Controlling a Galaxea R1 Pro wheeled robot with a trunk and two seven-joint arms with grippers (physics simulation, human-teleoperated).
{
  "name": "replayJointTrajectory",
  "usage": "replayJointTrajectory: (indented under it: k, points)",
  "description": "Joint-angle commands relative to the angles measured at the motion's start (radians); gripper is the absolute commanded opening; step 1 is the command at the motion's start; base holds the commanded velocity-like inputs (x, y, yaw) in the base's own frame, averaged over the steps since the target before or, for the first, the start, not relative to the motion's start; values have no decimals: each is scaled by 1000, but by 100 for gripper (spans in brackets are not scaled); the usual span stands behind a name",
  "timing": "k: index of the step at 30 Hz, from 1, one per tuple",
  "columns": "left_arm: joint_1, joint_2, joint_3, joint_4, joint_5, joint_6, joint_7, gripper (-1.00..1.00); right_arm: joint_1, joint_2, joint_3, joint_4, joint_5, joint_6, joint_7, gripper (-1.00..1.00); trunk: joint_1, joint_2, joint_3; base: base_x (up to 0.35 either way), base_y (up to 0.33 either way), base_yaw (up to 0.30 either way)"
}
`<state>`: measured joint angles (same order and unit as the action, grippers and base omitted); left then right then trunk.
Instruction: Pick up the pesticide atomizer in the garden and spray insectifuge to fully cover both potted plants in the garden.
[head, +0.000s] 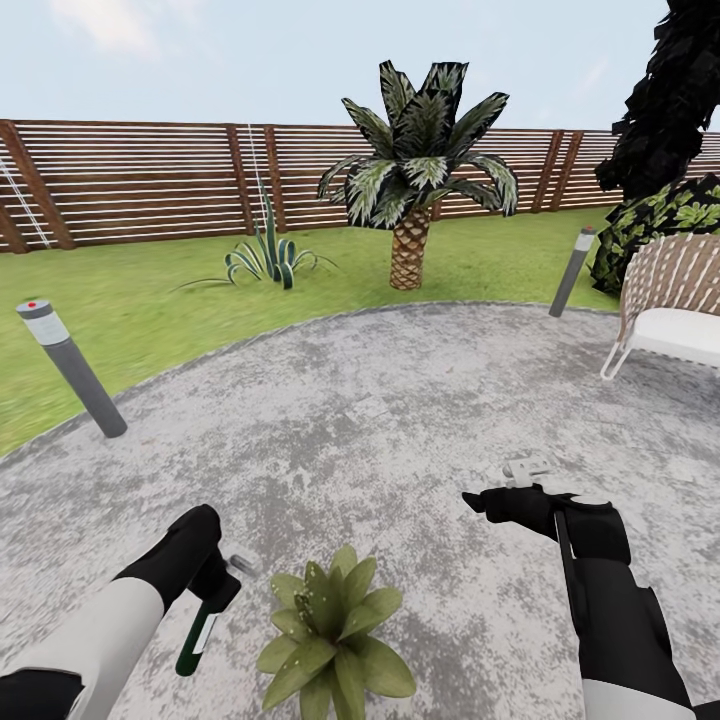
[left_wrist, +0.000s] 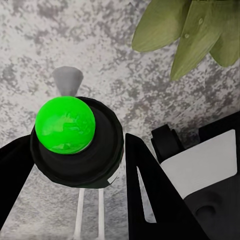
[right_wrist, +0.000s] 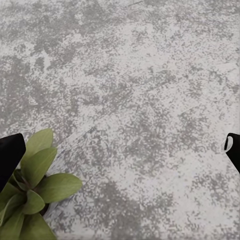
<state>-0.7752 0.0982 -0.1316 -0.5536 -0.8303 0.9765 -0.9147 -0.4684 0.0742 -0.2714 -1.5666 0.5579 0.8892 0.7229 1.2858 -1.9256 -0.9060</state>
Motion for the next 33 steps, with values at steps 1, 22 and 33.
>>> replayJointTrajectory:
  k: [1, 22, 33]
  points:
    - [-1, 0, -5, -2, -9, 2, -10, -100, -1, 1, -2, -1, 9, 2, 10, 100, 0, 0, -1, 0, 0, 0]
    - [-4, -1, -6, -17, -10, -1, -11, -100, -1, 1, -2, -1, 5, 1, 15, 100, 0, 0, -27, 0, 0, 0]
    - [-28, -1, -5, -20, -10, 2, -9, -100, -1, 0, -2, -1, 11, 1, 15, 100, 23, -42, -54, 0, 0, 0]
